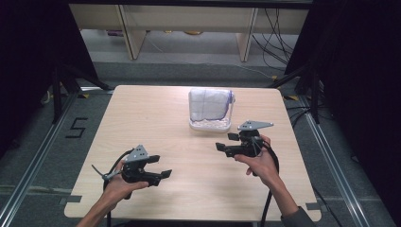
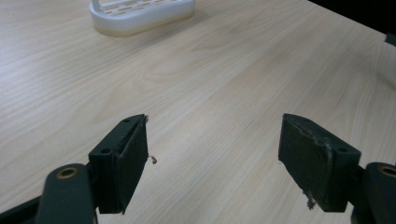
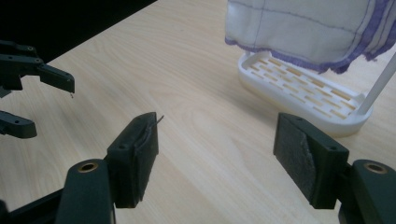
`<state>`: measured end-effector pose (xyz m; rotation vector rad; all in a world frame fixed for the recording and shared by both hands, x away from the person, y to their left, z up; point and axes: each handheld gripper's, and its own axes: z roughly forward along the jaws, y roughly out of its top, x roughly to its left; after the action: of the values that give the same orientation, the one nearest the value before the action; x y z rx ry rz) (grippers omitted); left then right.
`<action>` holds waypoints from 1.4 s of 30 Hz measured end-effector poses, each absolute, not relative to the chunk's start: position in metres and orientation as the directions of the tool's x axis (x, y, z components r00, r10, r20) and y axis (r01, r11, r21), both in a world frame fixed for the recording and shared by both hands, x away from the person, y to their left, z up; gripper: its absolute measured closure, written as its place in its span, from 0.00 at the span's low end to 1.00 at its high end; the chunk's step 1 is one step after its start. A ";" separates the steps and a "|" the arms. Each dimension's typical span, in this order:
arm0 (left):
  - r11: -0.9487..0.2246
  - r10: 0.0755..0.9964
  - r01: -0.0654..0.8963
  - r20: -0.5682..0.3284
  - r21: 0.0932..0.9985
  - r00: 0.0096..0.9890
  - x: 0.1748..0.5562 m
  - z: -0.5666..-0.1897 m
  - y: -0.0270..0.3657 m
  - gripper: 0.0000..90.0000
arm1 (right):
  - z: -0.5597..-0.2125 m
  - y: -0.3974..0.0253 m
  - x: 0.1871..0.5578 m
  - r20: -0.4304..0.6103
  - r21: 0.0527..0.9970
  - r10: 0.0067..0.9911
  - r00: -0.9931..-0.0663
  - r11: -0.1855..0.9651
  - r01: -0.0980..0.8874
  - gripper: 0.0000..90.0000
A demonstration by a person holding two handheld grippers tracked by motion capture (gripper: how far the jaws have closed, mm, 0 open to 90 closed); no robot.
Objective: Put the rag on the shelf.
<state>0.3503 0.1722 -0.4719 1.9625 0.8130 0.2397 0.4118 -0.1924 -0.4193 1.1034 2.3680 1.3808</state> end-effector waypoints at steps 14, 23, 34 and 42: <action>-0.330 0.630 0.473 -0.182 0.817 0.755 0.327 -0.497 0.182 0.27 | -0.444 -0.186 0.382 0.223 0.762 0.692 -0.687 0.316 0.565 0.33; -0.363 0.621 0.460 -0.158 0.810 0.767 0.317 -0.506 0.173 0.27 | -0.456 -0.189 0.367 0.210 0.749 0.688 -0.695 0.344 0.567 0.31; -0.415 0.598 0.438 -0.124 0.797 0.792 0.302 -0.510 0.162 0.26 | -0.480 -0.190 0.343 0.205 0.712 0.685 -0.700 0.386 0.586 0.24; -0.488 0.572 0.419 -0.082 0.766 0.816 0.297 -0.514 0.159 0.26 | -0.492 -0.186 0.323 0.181 0.689 0.676 -0.715 0.431 0.582 0.22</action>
<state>0.2968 0.1593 -0.5140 2.1539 0.7251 0.2316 0.3229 -0.1862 -0.4922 1.1277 2.5520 1.1535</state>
